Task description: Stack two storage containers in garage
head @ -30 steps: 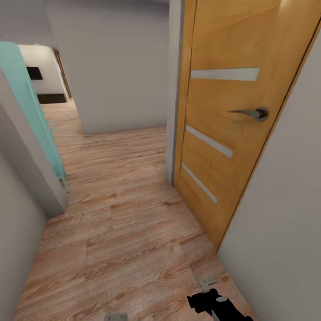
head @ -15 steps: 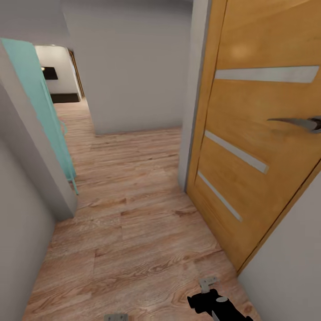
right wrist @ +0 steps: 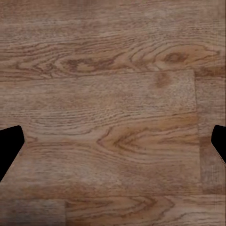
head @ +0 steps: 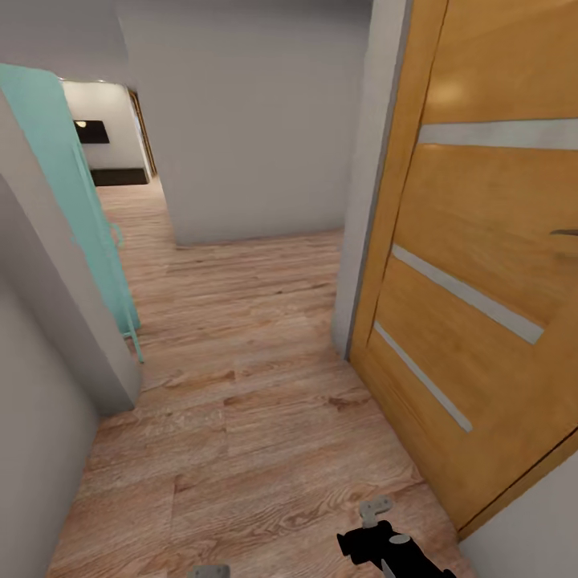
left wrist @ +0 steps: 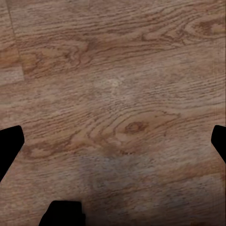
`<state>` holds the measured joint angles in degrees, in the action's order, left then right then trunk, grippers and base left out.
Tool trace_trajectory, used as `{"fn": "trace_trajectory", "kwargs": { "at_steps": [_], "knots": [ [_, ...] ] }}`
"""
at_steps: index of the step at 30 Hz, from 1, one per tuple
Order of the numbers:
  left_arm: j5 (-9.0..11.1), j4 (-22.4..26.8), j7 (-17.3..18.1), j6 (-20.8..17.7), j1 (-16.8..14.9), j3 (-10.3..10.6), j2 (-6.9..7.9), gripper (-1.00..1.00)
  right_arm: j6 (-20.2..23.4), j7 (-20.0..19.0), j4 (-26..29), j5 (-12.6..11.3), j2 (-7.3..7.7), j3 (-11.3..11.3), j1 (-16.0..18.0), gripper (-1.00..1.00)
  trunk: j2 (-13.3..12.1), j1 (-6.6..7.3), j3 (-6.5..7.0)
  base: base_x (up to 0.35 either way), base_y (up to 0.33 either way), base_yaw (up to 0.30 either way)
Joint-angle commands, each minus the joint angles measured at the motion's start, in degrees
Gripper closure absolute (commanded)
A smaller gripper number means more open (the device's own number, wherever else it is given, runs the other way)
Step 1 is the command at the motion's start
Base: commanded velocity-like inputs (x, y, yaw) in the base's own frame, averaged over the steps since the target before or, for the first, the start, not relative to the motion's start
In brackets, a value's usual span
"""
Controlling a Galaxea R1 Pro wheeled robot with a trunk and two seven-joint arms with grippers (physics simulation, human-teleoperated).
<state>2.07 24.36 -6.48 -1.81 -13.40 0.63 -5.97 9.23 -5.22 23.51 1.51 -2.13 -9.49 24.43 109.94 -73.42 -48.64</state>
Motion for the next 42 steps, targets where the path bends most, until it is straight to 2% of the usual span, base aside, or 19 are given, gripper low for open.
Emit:
{"fn": "trace_trajectory", "kwargs": {
  "at_steps": [1, 10, 18, 42],
  "knots": [
    [0.2, 0.1, -0.2, -0.2, 0.0, 0.1, -0.01, -1.00, 0.4, -0.1, 0.1, 0.2, 0.02, -0.1, 0.0, -1.00, 0.0, -0.03, -0.05, 0.312, 0.128, 0.182],
    [0.2, 0.1, -0.2, -0.2, 0.0, 0.1, -0.01, -1.00, 0.4, -0.6, 0.1, 0.3, 0.04, -0.1, 0.0, -1.00, 0.0, -0.03, -0.05, 0.308, 0.135, 0.160],
    [0.2, 0.1, -0.2, -0.2, 0.0, 0.1, -0.01, -1.00, 0.2, -0.8, 0.1, 0.3, 0.10, -0.1, 0.0, -1.00, 0.0, -0.03, -0.05, 0.302, 0.121, 0.019],
    [0.2, 0.1, -0.2, 0.5, 0.0, 0.1, -0.01, -1.00, 0.1, 0.0, 0.1, 0.3, 0.12, 0.0, 0.0, -1.00, 0.0, -0.03, 0.09, 0.332, 0.025, 0.018]
  ]
}}
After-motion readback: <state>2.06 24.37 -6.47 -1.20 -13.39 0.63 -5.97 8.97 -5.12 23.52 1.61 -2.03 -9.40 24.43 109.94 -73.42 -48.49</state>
